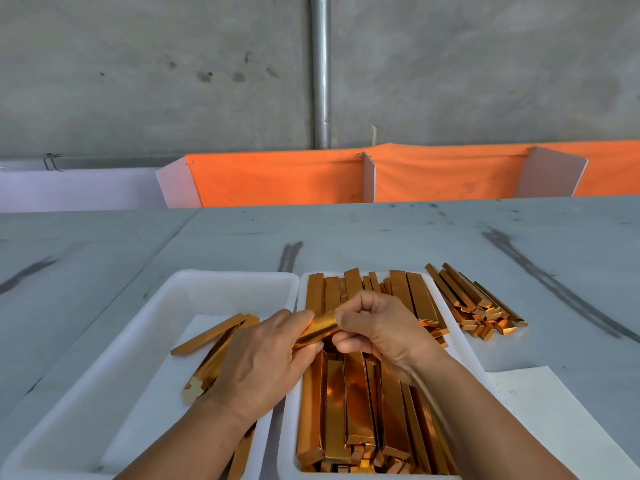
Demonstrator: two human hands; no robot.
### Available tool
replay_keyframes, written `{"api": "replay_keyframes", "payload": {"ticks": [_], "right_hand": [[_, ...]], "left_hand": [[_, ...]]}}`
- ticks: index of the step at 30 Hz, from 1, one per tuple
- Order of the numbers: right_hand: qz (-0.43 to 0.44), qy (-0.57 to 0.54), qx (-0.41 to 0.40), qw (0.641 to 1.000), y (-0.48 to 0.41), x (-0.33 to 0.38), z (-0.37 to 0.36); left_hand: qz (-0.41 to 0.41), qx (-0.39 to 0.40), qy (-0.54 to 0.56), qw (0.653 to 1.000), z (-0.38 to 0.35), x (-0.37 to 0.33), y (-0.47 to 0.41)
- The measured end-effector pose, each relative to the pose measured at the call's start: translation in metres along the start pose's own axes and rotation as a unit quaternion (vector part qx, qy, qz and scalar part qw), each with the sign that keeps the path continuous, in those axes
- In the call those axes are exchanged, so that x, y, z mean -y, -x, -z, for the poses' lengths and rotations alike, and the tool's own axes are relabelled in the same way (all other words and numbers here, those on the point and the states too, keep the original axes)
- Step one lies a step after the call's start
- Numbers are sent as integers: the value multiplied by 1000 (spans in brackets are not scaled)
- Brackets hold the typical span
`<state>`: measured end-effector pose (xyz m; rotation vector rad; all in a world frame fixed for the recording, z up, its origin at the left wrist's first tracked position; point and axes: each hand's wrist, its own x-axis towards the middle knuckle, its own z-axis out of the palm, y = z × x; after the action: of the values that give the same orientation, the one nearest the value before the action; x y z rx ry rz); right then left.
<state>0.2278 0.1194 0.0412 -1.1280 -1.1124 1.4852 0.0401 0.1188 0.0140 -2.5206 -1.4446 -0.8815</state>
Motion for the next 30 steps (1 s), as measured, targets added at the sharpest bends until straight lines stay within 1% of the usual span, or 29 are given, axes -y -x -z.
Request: {"api": "replay_keyframes", "payload": {"ticks": [7,12,19,24,30], "right_hand": [[55,25,-12,998,-1,-4,-3],[67,21,-2,998,-1,-5,-4],[89,22,-7,996,-1,-6,-5],[107,62,-10,992,-1,-8,-5],[119,97,-19,988,-2,-11,-11]], "left_hand": [[19,-3,15,1000,-2,1,1],[38,-2,23,999,-4,2,1],[52,8,38,998,-3,3,1],[59,16,41,997,-3,4,1],[49,24,15,998,-2,4,0]]}}
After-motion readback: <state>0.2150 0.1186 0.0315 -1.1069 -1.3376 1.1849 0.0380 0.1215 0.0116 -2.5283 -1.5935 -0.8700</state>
